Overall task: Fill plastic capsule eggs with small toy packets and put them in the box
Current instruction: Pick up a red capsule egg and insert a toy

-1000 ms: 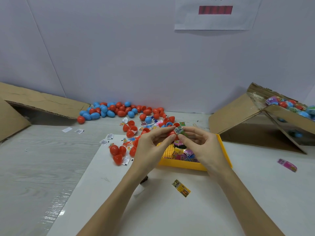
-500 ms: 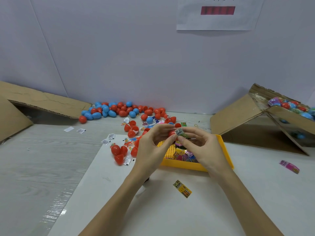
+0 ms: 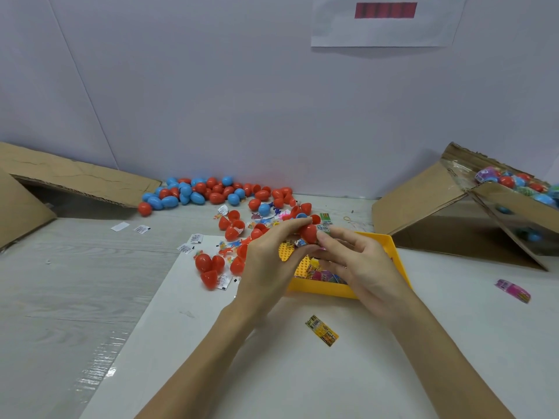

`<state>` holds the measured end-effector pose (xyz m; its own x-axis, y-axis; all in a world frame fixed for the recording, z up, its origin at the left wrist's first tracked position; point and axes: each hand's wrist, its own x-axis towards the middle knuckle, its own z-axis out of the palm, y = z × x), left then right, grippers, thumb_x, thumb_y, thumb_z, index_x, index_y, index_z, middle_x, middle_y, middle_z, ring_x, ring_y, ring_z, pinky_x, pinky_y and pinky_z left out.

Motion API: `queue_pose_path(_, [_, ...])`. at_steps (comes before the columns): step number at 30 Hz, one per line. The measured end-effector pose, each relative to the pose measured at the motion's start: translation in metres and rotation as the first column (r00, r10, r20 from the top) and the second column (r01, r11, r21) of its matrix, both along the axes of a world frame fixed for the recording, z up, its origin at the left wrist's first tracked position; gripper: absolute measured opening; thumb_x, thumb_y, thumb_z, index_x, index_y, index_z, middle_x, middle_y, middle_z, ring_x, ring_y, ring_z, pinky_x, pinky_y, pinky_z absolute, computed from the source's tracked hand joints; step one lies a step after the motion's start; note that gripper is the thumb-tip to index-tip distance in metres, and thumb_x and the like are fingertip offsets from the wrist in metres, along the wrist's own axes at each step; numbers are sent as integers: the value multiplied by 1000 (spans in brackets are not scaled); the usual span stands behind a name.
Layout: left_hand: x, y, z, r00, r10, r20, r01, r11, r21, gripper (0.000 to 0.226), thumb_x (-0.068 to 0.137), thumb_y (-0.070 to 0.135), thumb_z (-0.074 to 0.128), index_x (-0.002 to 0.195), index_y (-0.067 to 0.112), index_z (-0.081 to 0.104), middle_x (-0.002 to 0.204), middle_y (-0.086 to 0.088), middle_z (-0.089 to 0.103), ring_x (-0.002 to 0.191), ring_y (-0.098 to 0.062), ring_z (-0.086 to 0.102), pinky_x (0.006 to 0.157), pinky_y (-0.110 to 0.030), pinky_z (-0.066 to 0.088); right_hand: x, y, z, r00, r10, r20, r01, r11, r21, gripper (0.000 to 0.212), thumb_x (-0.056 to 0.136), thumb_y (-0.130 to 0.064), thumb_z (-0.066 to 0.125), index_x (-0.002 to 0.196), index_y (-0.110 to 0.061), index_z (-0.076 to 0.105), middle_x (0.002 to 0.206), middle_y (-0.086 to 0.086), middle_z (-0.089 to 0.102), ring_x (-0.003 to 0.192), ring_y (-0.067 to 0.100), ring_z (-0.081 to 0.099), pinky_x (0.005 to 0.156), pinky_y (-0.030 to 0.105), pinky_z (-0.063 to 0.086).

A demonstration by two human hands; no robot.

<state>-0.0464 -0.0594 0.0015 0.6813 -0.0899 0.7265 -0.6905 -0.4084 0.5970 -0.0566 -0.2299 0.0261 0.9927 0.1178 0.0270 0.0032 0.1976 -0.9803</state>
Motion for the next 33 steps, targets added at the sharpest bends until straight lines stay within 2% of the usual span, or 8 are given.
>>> queue_pose_path(6, [2, 2, 2, 996, -89, -30, 87, 995, -54, 48, 92, 13, 75, 138, 15, 63, 133, 7, 67, 123, -7, 62, 101, -31, 54, -2, 4, 6, 986, 82, -146, -48, 973, 225, 16, 90, -25, 76, 103, -20, 84, 115, 9, 78, 103, 19, 76, 79, 23, 60])
queue_pose_path(11, [1, -5, 1, 974, -185, -127, 171, 978, -115, 42, 103, 17, 60, 144, 24, 56, 139, 15, 62, 134, -13, 55, 106, -33, 49, -2, 8, 8, 932, 216, -292, -73, 898, 434, 29, 84, -27, 82, 108, -12, 78, 115, 15, 76, 102, 25, 76, 76, 28, 62])
queue_pose_path(15, [2, -4, 0, 957, -236, -168, 204, 961, -187, 37, 105, 16, 56, 141, 21, 60, 136, 12, 65, 133, -15, 55, 107, -34, 49, -3, 10, 7, 904, 263, -337, -64, 863, 501, 36, 81, -26, 84, 112, -11, 74, 119, 16, 75, 105, 25, 76, 74, 29, 62])
queue_pose_path(18, [4, -3, -1, 949, -253, -186, 219, 958, -185, 36, 104, 15, 56, 140, 18, 62, 132, 5, 67, 131, -22, 57, 107, -38, 49, -3, 10, 6, 889, 269, -372, -42, 855, 516, 41, 78, -25, 85, 113, -6, 73, 113, 15, 77, 102, 25, 77, 74, 29, 62])
queue_pose_path(22, [5, 0, -1, 943, -273, -192, 238, 953, -188, 36, 103, 14, 59, 139, 16, 62, 132, 5, 67, 130, -23, 58, 107, -38, 50, -3, 9, 5, 886, 267, -380, -37, 855, 517, 54, 76, -24, 86, 124, -4, 69, 113, 16, 77, 104, 26, 76, 74, 28, 62])
queue_pose_path(29, [6, 6, -2, 930, -297, -217, 261, 948, -180, 38, 101, 15, 61, 139, 18, 63, 128, 4, 69, 127, -23, 60, 103, -32, 52, -5, 8, 7, 886, 251, -390, -24, 865, 502, 52, 78, -22, 84, 124, -6, 69, 116, 17, 76, 108, 28, 75, 79, 30, 59])
queue_pose_path(33, [3, 4, -3, 929, -297, -219, 261, 949, -176, 33, 102, 10, 60, 134, 14, 66, 123, 2, 71, 122, -26, 62, 101, -41, 54, -6, 8, 7, 886, 247, -392, -20, 867, 499, 39, 77, -22, 84, 113, -7, 79, 115, 18, 76, 105, 29, 76, 77, 29, 60])
